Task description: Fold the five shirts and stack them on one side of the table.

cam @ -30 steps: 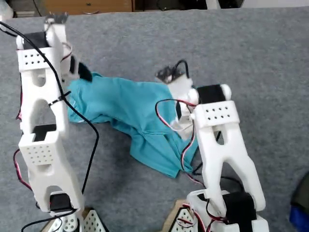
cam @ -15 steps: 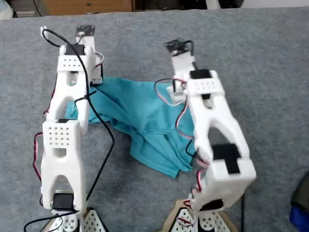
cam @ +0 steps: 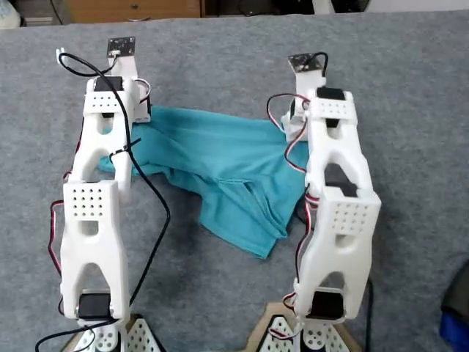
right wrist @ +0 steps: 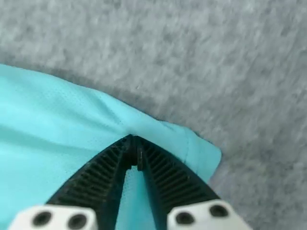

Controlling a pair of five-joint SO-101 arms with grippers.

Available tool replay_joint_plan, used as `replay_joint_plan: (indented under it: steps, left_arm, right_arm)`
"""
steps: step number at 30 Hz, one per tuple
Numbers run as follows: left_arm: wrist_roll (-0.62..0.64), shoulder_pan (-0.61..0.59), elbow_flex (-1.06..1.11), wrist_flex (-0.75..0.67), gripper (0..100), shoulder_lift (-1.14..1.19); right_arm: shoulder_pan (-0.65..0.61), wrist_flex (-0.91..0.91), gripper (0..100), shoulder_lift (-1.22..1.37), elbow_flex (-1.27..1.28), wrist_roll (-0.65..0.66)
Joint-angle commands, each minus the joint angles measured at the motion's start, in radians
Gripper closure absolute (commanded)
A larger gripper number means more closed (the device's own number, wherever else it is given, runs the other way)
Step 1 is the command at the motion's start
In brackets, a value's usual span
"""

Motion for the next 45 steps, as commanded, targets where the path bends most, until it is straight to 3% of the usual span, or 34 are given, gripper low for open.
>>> replay_joint_plan:
  steps: [1,12,18,22,29,34,38,45]
  left_arm:
    - [-0.023,-0.035,-0.117,0.043,98,-0.012]
    - [-0.178,0.037,-0.539,0.493,98,-0.008]
    - [-0.199,0.015,-0.522,0.557,98,-0.013]
    - [-0.212,0.015,-0.425,0.56,98,-0.033]
    - [-0.295,0.005,-0.025,0.559,98,-0.366]
    - [-0.304,0.002,0.37,0.499,98,-0.634]
    - [-0.302,-0.038,0.692,0.342,98,-0.822]
    - [-0.301,-0.04,1.042,0.281,98,-1.101]
  right_arm:
    - [0.071,0.11,98.4,0.085,-0.225,0.008]
    - [-0.044,0.598,96.7,0.124,-0.845,0.144]
    - [-0.104,0.658,88.5,0.082,-0.951,0.143]
    - [-0.179,0.658,88.6,-0.071,-0.728,0.147]
    - [-0.325,0.643,88.7,-0.501,0.067,0.242]
    - [-0.375,0.44,88.9,-0.691,0.458,0.241]
    - [-0.4,0.348,88.7,-0.711,0.578,0.241]
    - [-0.432,0.285,88.1,-0.656,0.59,0.239]
